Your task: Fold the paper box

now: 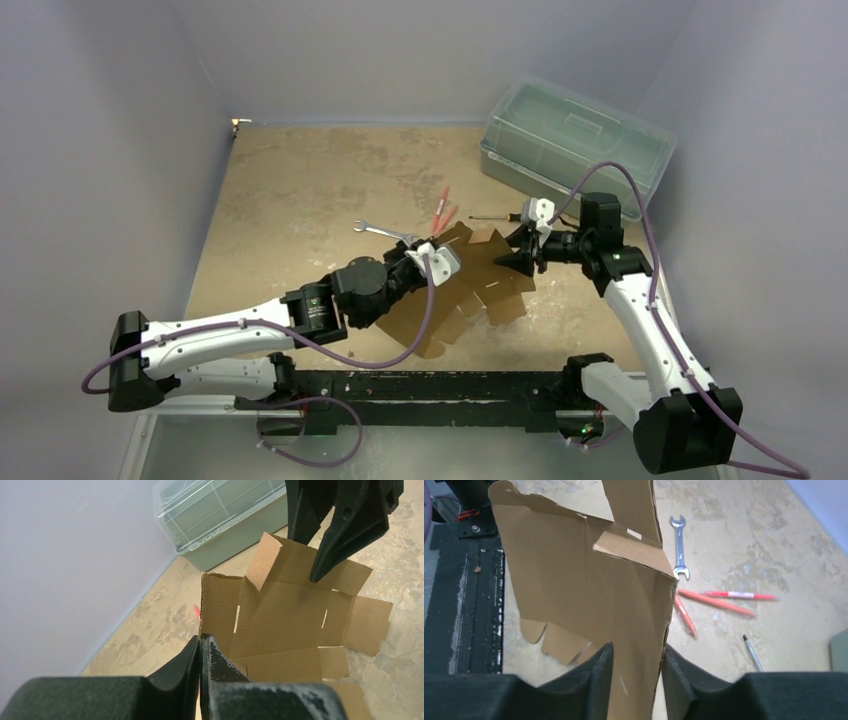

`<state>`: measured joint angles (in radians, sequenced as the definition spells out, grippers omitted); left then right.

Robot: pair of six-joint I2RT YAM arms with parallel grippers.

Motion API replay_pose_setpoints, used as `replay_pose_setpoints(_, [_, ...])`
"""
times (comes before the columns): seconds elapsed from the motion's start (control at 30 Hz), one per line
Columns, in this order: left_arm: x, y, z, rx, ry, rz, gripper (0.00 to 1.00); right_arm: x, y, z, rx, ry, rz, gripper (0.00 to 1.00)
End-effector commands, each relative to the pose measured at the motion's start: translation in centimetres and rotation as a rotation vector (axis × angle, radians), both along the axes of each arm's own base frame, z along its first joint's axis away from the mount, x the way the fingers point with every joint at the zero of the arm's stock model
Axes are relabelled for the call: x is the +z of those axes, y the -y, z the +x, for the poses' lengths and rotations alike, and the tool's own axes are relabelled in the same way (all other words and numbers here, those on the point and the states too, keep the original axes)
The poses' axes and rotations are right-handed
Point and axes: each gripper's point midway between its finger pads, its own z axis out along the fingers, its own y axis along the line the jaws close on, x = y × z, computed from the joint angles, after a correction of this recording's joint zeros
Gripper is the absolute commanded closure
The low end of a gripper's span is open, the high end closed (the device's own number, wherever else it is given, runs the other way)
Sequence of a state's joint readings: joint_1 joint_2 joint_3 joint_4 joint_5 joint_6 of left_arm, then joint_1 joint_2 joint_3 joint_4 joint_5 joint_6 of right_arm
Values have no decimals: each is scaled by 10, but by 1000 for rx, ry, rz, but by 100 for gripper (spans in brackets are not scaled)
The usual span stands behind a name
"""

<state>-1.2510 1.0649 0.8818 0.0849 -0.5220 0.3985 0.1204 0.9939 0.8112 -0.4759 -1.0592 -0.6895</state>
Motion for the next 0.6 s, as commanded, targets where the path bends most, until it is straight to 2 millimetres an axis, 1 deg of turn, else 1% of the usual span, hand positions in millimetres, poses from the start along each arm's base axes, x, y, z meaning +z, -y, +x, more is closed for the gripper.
replay_pose_setpoints(0.0, [18,-4,-4,-9,-13,-115,100,12,-2,4,9,67,21,69])
replay_pose_setpoints(0.03, [18,-4,-4,-8,-18,-124,100,12,-2,4,7,64,21,82])
replay_pose_setpoints(0.07, [19,-5,-5,-5,-24,-136,100,13,-2,4,9,63,22,90])
replay_pose_setpoints(0.1, [19,-5,-5,-2,-30,-149,100,14,-3,2,14,60,24,96])
replay_pose_setpoints(0.13, [20,-6,-5,2,-39,-169,100,16,-3,0,20,55,27,100])
replay_pose_setpoints(0.17, [21,-8,-5,14,-51,-190,100,19,-3,-2,23,44,28,100])
replay_pose_setpoints(0.2, [23,-11,-4,34,-68,-218,97,22,-3,-3,17,32,28,100])
replay_pose_setpoints(0.23, [24,-16,-4,57,-90,-246,88,25,-2,-3,7,17,28,100])
replay_pose_setpoints(0.33, [25,-40,-6,144,-192,-384,49,31,-1,-3,-14,1,22,100])
replay_pose_setpoints(0.4, [25,-61,-12,177,-270,-533,29,30,0,-1,-31,-6,19,100])
replay_pose_setpoints(0.43, [22,-70,-16,186,-303,-605,20,29,1,0,-37,-13,21,100])
replay_pose_setpoints(0.5, [15,-90,-24,186,-358,-741,9,30,0,0,-41,-22,27,100])
replay_pose_setpoints(0.57, [-3,-107,-32,180,-403,-833,4,30,-1,0,-38,-36,32,100])
